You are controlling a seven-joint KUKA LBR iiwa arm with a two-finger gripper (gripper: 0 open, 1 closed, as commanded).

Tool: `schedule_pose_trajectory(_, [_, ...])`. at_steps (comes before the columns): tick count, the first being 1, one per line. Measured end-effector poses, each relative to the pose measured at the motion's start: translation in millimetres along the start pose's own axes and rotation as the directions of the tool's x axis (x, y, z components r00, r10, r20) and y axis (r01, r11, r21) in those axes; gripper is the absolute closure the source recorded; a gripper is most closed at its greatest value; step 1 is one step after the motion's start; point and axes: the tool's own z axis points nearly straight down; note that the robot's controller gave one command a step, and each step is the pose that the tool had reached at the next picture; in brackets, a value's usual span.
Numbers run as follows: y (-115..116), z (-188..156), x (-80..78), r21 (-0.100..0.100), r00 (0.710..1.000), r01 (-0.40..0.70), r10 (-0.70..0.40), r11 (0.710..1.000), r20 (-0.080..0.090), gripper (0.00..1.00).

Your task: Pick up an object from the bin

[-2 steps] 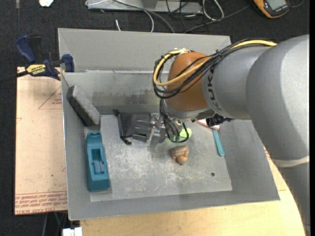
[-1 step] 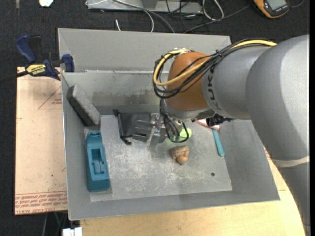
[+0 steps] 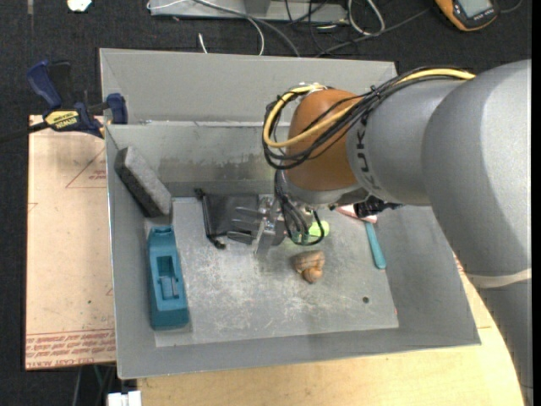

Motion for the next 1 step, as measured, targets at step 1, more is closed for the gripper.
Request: schedule_pose_trajectory(1, [35.6,-53.8,32.8,-0.002,0.999,0.048,-0.048,0.999,0.001,1.00])
